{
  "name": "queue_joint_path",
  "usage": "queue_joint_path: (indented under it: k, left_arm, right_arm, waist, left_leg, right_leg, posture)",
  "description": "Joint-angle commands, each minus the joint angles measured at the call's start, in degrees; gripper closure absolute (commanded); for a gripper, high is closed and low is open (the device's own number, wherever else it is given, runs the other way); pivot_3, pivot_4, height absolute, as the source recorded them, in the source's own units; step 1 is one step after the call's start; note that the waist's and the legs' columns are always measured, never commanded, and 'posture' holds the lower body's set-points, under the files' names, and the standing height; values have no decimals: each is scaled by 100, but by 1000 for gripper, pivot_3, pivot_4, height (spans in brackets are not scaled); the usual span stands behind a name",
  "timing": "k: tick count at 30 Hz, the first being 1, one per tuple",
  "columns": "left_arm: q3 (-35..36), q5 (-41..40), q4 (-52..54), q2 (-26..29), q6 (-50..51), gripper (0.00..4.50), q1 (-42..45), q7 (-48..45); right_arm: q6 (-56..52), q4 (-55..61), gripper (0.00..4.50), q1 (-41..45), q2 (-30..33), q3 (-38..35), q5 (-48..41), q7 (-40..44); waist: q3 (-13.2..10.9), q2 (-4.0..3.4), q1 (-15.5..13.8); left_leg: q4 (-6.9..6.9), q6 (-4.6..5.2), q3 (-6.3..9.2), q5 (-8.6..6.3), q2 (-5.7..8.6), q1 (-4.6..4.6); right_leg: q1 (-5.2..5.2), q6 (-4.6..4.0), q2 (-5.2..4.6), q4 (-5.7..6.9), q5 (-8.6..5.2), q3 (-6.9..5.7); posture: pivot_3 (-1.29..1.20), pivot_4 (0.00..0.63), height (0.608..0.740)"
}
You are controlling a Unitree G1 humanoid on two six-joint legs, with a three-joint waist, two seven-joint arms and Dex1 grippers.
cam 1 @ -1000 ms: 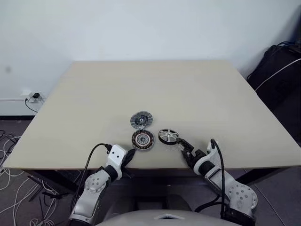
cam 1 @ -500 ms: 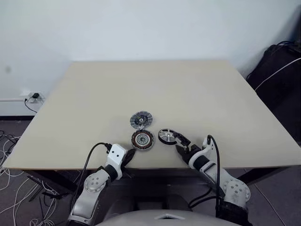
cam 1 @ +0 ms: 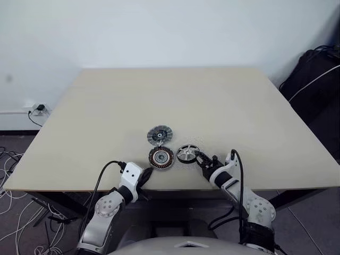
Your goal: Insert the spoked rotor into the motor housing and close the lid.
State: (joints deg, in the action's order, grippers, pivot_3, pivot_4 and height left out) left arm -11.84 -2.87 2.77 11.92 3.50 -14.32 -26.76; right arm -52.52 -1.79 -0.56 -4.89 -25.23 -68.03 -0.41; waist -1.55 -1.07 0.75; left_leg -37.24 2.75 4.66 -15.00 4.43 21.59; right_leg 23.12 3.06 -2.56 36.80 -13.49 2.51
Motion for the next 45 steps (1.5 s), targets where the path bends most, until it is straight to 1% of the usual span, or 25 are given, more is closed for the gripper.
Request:
queue_joint_path:
  k: [1,8,16,25,32,40,45]
  left_arm:
    - [-16,-10,260,17,-81,4500,37,24]
    - [-9,-18,205,31,-109,4500,27,37]
    - [4,-34,117,46,-146,4500,37,6]
    - [54,-54,-41,57,-276,4500,-34,0]
    - [127,-69,-378,65,-528,4500,7,-1]
    - [186,-60,-473,81,-723,4500,-115,43]
    - [203,-52,-379,89,-718,4500,-181,73]
  right_arm:
    - [102,48,4143,-1,-43,87,45,-42]
    - [51,133,4140,-195,64,142,68,-105]
    - [227,887,4140,-304,-10,47,-678,240]
    - [-171,1233,4140,-394,80,540,-1491,730]
    - [-208,788,4140,-247,-45,1013,-1586,730]
    - [-231,252,4140,-36,-57,1296,-1488,872]
    - [-194,-143,4140,143,-99,1334,-1413,1016]
  waist:
    - [3,-1,0]
    - [12,-7,-1]
    - [6,-12,-3]
    - [6,-11,3]
    - [6,-10,1]
    - [5,-8,-2]
    - [6,-8,0]
  left_leg:
    - [0,0,0,0,0,0]
    - [-1,-1,0,-1,0,-2]
    - [-1,3,-1,-3,0,4]
    - [-1,5,-2,-2,0,5]
    - [-1,3,-1,-3,-1,5]
    - [0,3,-3,-3,0,6]
    - [-1,3,-3,-3,0,6]
  right_leg:
    - [0,0,0,0,0,0]
    - [-4,0,0,0,0,0]
    - [1,0,-2,-2,-1,0]
    - [4,0,-2,0,-1,1]
    - [6,-1,-2,0,-1,1]
    - [8,-1,-2,-1,0,2]
    - [7,1,-2,0,1,2]
  posture:
    - [0,0,740]
    - [0,0,740]
    - [0,0,740]
    - [0,0,740]
    - [0,0,740]
    - [0,0,740]
    - [0,0,740]
